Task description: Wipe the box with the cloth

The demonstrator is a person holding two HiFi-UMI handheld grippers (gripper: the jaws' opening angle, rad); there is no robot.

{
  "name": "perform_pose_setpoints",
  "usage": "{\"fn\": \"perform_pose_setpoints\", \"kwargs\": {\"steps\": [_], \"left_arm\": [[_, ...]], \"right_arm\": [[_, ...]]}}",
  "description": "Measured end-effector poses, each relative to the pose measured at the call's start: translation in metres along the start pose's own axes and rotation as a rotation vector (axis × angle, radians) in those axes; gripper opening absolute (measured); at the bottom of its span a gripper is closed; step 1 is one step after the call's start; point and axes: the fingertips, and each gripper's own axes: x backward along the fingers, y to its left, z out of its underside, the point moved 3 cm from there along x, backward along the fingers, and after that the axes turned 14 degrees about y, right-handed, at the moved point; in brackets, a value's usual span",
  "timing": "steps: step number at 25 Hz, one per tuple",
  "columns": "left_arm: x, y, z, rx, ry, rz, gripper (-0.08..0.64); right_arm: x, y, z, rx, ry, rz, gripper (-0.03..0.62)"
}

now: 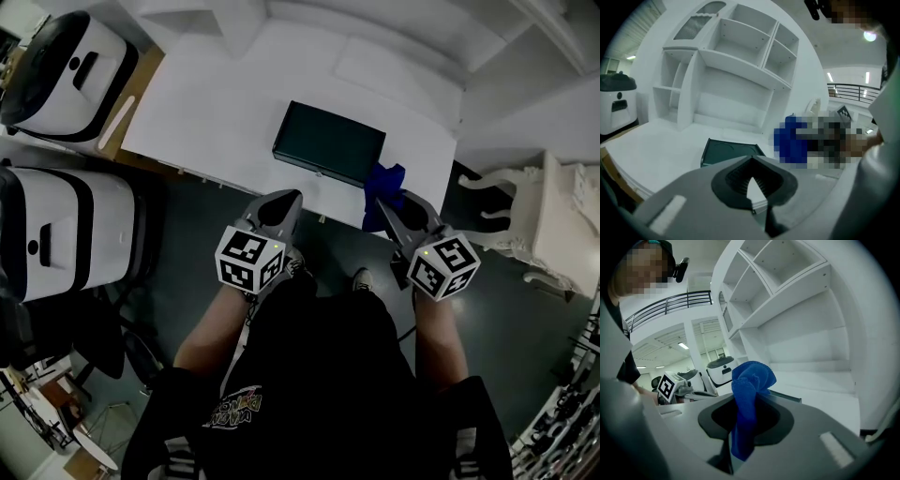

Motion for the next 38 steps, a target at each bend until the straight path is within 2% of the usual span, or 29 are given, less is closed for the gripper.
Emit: {"fn": "perform_pose_setpoints", "kwargs": {"steps": [5,12,19,27,38], "left_arm": [[-0.008,0.019,-0.005,-0.034,0.011,0.043,0.003],[-0.022,0.035,-0.008,-0.043,-0.003,0.013,0.002],[-0.040,0.047,-0.013,-0.076,-0.010,-0.085,0.002],[-0.065,0.068,-0.015,-0.053,0.030,-0.195,0.003],[-0.100,0.093,-0.007,-0.027,0.085,-0.281,0.003]], "right_arm": [[-0.018,0.007,-0.007,-0.015,0.011,0.045,0.100],[-0.035,0.009,-0.016,0.024,0.054,0.044,0.100],[-0.064,-0.005,-0.040,0.079,0.076,-0.016,0.100],[-0.103,-0.026,-0.081,0.207,0.129,-0.084,0.100],[-0.163,-0.049,-0.085,0.250,0.239,-0.151,0.100]]}}
